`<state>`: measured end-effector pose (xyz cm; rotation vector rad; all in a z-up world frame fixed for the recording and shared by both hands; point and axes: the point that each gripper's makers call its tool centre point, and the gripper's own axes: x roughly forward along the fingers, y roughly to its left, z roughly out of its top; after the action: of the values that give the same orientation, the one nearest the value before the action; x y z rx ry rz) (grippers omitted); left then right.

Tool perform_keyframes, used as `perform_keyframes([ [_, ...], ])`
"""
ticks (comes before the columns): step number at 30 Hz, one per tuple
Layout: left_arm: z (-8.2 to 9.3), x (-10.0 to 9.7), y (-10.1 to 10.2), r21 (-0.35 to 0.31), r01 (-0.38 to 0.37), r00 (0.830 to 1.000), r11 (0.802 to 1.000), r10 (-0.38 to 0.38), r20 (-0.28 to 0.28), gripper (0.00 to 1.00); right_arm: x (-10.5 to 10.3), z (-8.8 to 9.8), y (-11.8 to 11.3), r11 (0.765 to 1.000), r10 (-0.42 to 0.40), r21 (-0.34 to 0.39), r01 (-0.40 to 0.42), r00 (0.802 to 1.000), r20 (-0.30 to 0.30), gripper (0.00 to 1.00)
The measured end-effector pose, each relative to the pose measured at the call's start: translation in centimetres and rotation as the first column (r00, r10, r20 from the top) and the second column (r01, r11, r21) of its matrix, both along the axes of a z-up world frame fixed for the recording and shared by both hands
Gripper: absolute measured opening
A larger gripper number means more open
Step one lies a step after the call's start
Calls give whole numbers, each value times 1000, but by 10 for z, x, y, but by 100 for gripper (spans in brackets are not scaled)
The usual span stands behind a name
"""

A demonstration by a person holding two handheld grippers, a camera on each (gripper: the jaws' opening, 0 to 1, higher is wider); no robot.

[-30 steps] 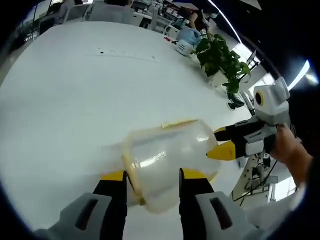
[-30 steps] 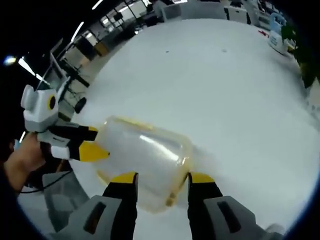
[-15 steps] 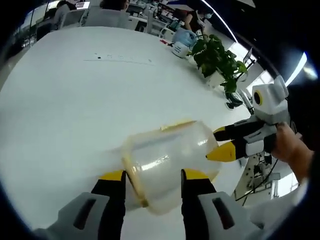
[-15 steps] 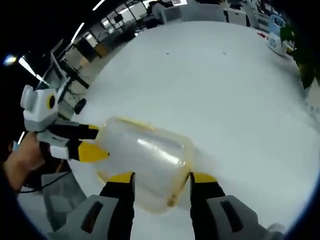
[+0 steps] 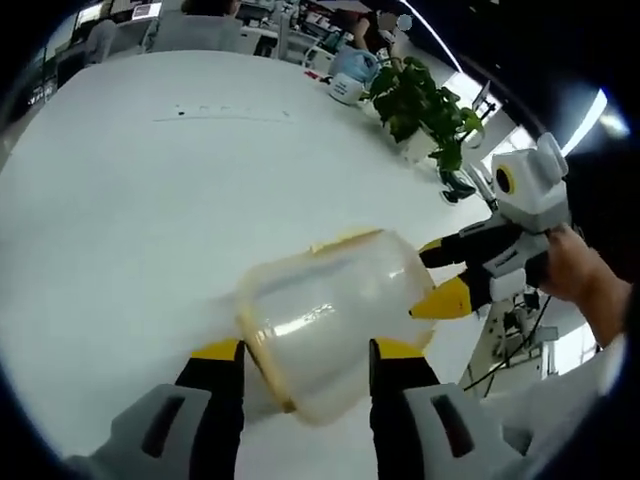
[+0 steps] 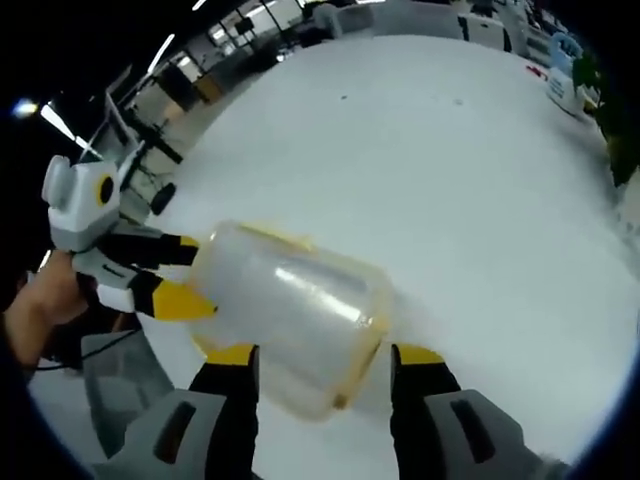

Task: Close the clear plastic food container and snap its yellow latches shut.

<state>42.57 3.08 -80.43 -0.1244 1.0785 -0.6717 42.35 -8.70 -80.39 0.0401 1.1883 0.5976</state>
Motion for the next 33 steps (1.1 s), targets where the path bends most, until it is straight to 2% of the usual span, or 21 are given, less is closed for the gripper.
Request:
perform_keyframes([
  [4, 1, 1, 1, 10, 13, 1000, 1000, -13, 11, 51, 0, 1, -2, 1000, 15, -5, -15, 1000, 3, 51],
  [10, 4, 3, 4, 55, 76, 995, 996, -79, 67, 51, -2, 4, -2, 997, 71, -34, -70, 997, 23, 50],
  [18, 7, 2, 7, 78, 161, 982, 984, -168, 86, 52, -6, 3, -4, 978, 194, -89, -189, 980, 42, 51],
  [23, 11, 5, 9, 109, 215, 965, 971, -228, 127, 51, -4, 5, -5, 971, 222, -98, -217, 974, 47, 50],
  [24, 13, 7, 8, 125, 239, 953, 963, -257, 162, 51, -3, 5, -5, 971, 226, -97, -220, 973, 49, 50],
  [27, 13, 3, 9, 167, 279, 936, 946, -307, 171, 51, -1, 7, -7, 967, 240, -108, -233, 969, 57, 50],
  [33, 14, 4, 7, 169, 311, 920, 935, -341, 194, 48, 0, 11, -9, 955, 278, -126, -269, 959, 62, 50],
])
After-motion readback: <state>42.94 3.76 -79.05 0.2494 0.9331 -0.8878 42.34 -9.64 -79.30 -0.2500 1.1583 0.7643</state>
